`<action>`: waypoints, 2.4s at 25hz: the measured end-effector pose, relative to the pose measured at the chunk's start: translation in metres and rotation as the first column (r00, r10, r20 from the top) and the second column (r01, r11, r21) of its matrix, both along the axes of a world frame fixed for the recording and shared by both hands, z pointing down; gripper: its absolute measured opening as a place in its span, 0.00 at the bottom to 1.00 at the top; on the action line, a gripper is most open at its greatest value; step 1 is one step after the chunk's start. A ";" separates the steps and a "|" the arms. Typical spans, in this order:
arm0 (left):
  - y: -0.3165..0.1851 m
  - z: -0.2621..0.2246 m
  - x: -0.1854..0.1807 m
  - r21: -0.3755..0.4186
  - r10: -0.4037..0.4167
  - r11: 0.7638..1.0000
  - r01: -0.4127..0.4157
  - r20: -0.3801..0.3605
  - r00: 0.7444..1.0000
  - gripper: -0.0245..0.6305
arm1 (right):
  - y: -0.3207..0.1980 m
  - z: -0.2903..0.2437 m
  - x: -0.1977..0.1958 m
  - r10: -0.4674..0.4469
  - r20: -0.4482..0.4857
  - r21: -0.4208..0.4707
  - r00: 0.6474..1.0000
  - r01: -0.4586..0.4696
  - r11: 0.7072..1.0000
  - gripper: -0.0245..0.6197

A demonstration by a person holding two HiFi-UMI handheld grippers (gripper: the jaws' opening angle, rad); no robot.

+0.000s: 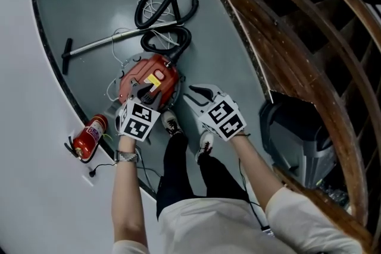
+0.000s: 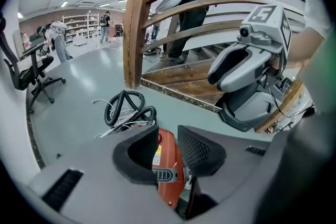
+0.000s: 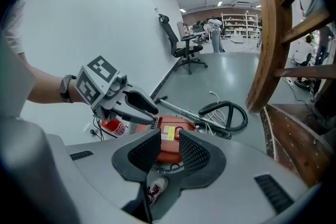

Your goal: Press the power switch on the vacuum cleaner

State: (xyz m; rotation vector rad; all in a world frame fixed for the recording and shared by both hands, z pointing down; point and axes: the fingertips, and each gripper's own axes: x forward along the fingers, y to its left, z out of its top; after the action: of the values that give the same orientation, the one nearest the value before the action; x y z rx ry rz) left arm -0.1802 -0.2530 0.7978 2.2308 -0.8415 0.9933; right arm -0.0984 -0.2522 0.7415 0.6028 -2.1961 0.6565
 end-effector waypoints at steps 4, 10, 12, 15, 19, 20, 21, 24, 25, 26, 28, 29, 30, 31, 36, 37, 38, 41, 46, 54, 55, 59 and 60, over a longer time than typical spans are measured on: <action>-0.002 0.009 0.000 -0.006 -0.002 1.000 0.002 -0.006 1.000 0.22 | -0.005 0.024 -0.004 0.004 0.002 -0.028 1.000 -0.004 1.000 0.20; -0.004 0.023 -0.003 -0.015 -0.013 1.000 0.012 -0.008 1.000 0.22 | -0.016 0.052 -0.017 0.013 0.012 -0.059 1.000 -0.012 0.998 0.20; -0.004 0.026 -0.003 -0.017 -0.014 1.000 0.014 -0.011 1.000 0.22 | -0.019 0.061 -0.021 0.007 0.012 -0.065 1.000 -0.007 0.998 0.20; -0.004 0.033 -0.004 -0.015 -0.022 1.000 0.022 -0.027 0.999 0.22 | -0.023 0.076 -0.027 0.001 0.001 -0.075 1.000 -0.001 0.997 0.20; -0.005 0.035 -0.007 -0.029 -0.033 0.999 0.033 -0.026 0.999 0.22 | -0.028 0.093 -0.035 0.000 0.000 -0.086 1.000 0.000 0.996 0.20; -0.005 0.036 -0.007 -0.033 -0.034 0.999 0.033 -0.026 0.999 0.22 | -0.029 0.097 -0.036 0.003 -0.001 -0.089 1.000 -0.003 0.996 0.20; -0.004 0.038 -0.007 -0.037 -0.033 0.999 0.032 -0.028 0.999 0.22 | -0.030 0.101 -0.037 0.005 -0.002 -0.091 1.000 -0.005 0.996 0.21; -0.003 0.044 -0.006 -0.052 -0.028 0.998 0.027 -0.034 0.999 0.22 | -0.033 0.111 -0.040 0.009 -0.004 -0.100 1.000 -0.009 0.995 0.21; -0.001 0.046 -0.006 -0.059 -0.028 0.998 0.025 -0.034 0.999 0.22 | -0.033 0.114 -0.041 0.007 -0.004 -0.103 1.000 -0.007 0.995 0.21; 0.000 0.048 -0.006 -0.067 -0.027 0.997 0.025 -0.033 0.999 0.22 | -0.033 0.118 -0.042 0.004 -0.006 -0.107 1.000 -0.004 0.994 0.21; 0.003 0.053 -0.005 -0.083 -0.026 0.996 0.024 -0.026 0.999 0.21 | -0.033 0.125 -0.043 -0.004 -0.017 -0.121 1.000 0.002 0.993 0.21; 0.004 0.057 -0.005 -0.085 -0.023 0.996 0.021 -0.020 1.000 0.19 | -0.033 0.128 -0.043 -0.005 -0.022 -0.127 1.000 0.002 0.992 0.21; 0.005 0.060 -0.004 -0.085 -0.018 0.996 0.017 -0.014 1.000 0.18 | -0.034 0.131 -0.043 -0.002 -0.023 -0.131 1.000 -0.001 0.991 0.21; 0.005 0.062 -0.004 -0.084 -0.013 0.996 0.013 -0.009 1.000 0.17 | -0.035 0.134 -0.044 0.002 -0.021 -0.134 1.000 -0.005 0.991 0.21; 0.003 0.063 -0.007 -0.086 -0.011 0.996 0.012 0.012 1.000 0.13 | -0.035 0.150 -0.046 0.009 -0.022 -0.157 1.000 -0.012 0.988 0.21; 0.002 0.063 -0.009 -0.086 -0.014 0.996 0.015 0.018 1.000 0.12 | -0.035 0.154 -0.046 0.017 -0.021 -0.166 1.000 -0.020 0.986 0.21; 0.001 0.063 -0.010 -0.086 -0.019 0.996 0.021 0.019 1.000 0.10 | -0.035 0.158 -0.045 0.030 -0.020 -0.177 0.999 -0.033 0.984 0.21; -0.001 0.063 -0.013 -0.081 -0.037 0.996 0.038 0.014 0.999 0.07 | -0.037 0.167 -0.043 0.079 -0.018 -0.211 0.997 -0.081 0.974 0.21; 0.003 0.070 -0.016 -0.082 -0.046 0.996 0.047 0.015 0.999 0.04 | -0.035 0.175 -0.047 0.090 -0.013 -0.236 0.996 -0.091 0.967 0.22; 0.008 0.072 -0.019 -0.096 -0.056 0.994 0.057 0.018 0.998 0.04 | -0.035 0.192 -0.052 0.112 -0.031 -0.272 0.993 -0.116 0.955 0.23; 0.008 0.070 -0.019 -0.097 -0.052 0.994 0.054 0.021 0.998 0.04 | -0.035 0.194 -0.051 0.117 -0.033 -0.278 0.993 -0.122 0.953 0.23; 0.008 0.067 -0.017 -0.097 -0.045 0.994 0.046 0.014 0.999 0.04 | -0.034 0.200 -0.048 0.139 -0.036 -0.296 0.990 -0.143 0.944 0.23; 0.009 0.068 -0.017 -0.097 -0.044 0.994 0.045 0.014 0.999 0.04 | -0.034 0.201 -0.048 0.149 -0.033 -0.305 0.988 -0.152 0.940 0.24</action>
State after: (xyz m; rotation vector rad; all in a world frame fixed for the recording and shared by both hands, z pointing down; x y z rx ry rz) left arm -0.1969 -0.2444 0.8659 2.1166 -0.8267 1.0065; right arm -0.1463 -0.2860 0.9422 0.6101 -1.9959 1.0506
